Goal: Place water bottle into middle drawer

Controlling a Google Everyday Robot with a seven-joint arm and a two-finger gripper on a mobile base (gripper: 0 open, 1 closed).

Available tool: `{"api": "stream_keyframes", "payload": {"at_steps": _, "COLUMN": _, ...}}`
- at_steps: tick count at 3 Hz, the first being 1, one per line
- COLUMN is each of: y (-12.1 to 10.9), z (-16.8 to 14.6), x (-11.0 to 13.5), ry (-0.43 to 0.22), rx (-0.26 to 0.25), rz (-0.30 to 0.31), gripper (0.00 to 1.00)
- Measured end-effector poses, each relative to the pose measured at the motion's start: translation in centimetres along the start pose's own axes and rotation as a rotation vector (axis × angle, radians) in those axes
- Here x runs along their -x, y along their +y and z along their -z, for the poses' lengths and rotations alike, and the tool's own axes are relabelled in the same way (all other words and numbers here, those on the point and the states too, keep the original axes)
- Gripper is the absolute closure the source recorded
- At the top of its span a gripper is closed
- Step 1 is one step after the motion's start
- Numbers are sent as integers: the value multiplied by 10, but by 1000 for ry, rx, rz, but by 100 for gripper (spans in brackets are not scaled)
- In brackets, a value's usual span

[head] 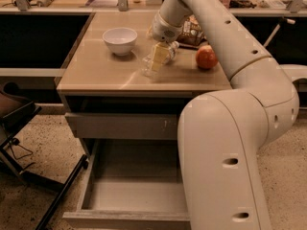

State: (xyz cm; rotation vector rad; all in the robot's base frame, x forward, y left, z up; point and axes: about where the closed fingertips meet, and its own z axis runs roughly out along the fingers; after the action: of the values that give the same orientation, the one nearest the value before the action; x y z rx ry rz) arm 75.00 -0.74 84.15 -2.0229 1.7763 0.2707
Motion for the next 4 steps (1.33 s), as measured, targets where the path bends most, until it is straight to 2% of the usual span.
{"api": "stream_keyframes", "payload": {"at_steps": 3, "y": 0, "z": 0, "x": 0, "ry": 0, "rx": 0, "rz": 0, "gripper": 88}}
{"api": "stream_keyframes", "payload": {"at_steps": 4, "y": -2, "z": -3, "x": 3, "ry": 1, "rx": -6, "rz": 3, "gripper": 100}}
